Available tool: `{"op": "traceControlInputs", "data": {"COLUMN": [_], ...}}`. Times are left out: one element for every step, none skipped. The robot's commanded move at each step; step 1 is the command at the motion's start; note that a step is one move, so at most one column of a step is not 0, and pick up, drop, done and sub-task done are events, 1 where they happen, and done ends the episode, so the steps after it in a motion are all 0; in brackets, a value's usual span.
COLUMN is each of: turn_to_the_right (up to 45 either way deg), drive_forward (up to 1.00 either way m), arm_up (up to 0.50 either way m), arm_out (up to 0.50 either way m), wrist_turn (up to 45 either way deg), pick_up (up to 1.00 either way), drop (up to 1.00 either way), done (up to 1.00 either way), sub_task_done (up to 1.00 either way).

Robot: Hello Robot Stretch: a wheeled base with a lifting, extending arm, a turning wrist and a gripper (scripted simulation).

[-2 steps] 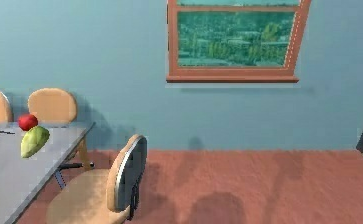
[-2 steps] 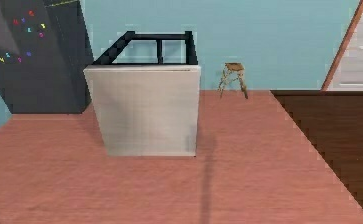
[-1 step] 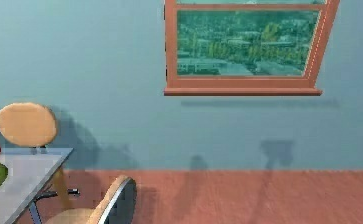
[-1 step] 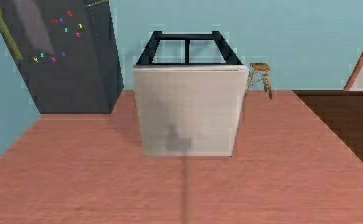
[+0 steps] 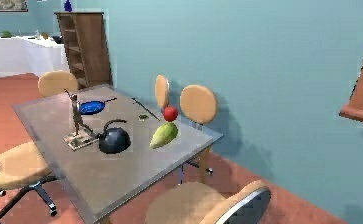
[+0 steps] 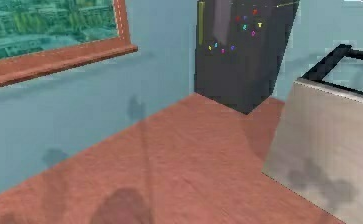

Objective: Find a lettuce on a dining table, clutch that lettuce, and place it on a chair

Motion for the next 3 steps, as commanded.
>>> {"op": "traceControlInputs", "data": {"turn_to_the_right": [-45.0,-45.0,45.0], "drive_forward": [0.00,0.00,0.00], "arm_up": [0.00,0.00,0.00], "arm_out": [0.00,0.00,0.00], "wrist_turn": [0.0,0.0,0.0], "pick_up": [0.00,0.00,0.00], "drop": [0.00,0.00,0.00], "done": [0.00,0.00,0.00], "sub_task_done": [0.00,0.00,0.00]}}
